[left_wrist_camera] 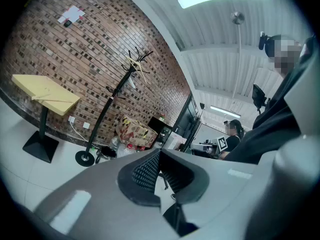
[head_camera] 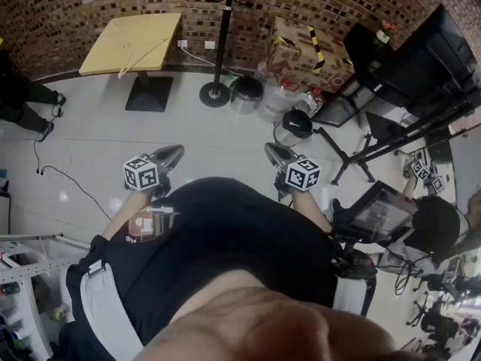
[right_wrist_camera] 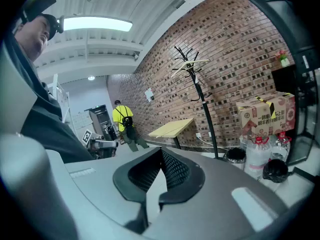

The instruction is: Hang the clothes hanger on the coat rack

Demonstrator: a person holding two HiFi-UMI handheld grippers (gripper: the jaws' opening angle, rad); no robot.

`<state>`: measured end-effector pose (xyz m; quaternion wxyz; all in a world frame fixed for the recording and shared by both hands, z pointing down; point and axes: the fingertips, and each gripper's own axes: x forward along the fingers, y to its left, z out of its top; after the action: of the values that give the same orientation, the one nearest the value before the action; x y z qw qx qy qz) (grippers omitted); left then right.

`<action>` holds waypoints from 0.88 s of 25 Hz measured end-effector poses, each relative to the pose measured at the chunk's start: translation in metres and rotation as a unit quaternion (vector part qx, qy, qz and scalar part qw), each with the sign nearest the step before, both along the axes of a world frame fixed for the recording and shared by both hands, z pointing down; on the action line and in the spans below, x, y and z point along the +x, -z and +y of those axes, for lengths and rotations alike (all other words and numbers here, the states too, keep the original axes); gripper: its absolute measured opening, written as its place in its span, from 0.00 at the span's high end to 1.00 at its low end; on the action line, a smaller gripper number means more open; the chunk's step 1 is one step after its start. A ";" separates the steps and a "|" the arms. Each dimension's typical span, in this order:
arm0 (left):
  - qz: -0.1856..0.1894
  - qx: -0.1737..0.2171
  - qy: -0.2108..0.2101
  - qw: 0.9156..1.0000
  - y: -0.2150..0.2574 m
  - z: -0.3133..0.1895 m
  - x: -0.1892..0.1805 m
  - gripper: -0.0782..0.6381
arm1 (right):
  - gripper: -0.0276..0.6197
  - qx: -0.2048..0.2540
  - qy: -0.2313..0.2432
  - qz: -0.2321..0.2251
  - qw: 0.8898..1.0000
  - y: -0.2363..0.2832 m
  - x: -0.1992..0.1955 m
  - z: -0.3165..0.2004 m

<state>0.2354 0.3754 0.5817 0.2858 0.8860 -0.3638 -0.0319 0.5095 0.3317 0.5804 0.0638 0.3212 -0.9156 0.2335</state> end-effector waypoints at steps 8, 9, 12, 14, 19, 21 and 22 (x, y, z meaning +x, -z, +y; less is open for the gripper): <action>-0.009 -0.011 0.004 1.000 -0.002 -0.003 0.041 0.89 | 0.94 -0.007 0.009 -0.015 1.000 -0.007 0.034 -0.013; -0.010 -0.013 0.006 1.000 -0.002 -0.004 0.041 0.89 | 0.94 -0.009 0.010 -0.017 1.000 -0.010 0.035 -0.014; -0.014 -0.015 0.008 1.000 -0.001 -0.010 0.039 0.89 | 0.94 -0.013 0.011 -0.019 1.000 -0.015 0.033 -0.020; -0.016 -0.018 0.005 1.000 -0.001 -0.015 0.035 0.89 | 0.94 -0.015 0.010 -0.021 1.000 -0.018 0.028 -0.026; -0.007 -0.024 -0.002 1.000 -0.006 -0.039 0.023 0.89 | 0.94 -0.023 0.007 -0.016 1.000 -0.022 0.012 -0.042; -0.001 -0.024 -0.011 1.000 -0.010 -0.051 0.015 0.89 | 0.94 -0.023 0.001 -0.009 1.000 -0.023 0.006 -0.050; 0.003 -0.023 -0.016 1.000 -0.012 -0.059 0.013 0.89 | 0.94 -0.023 -0.005 -0.005 1.000 -0.023 0.004 -0.055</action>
<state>0.2479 0.3161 0.5936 0.3081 0.8846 -0.3493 -0.0217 0.5137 0.2764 0.6032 0.0657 0.3235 -0.9086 0.2560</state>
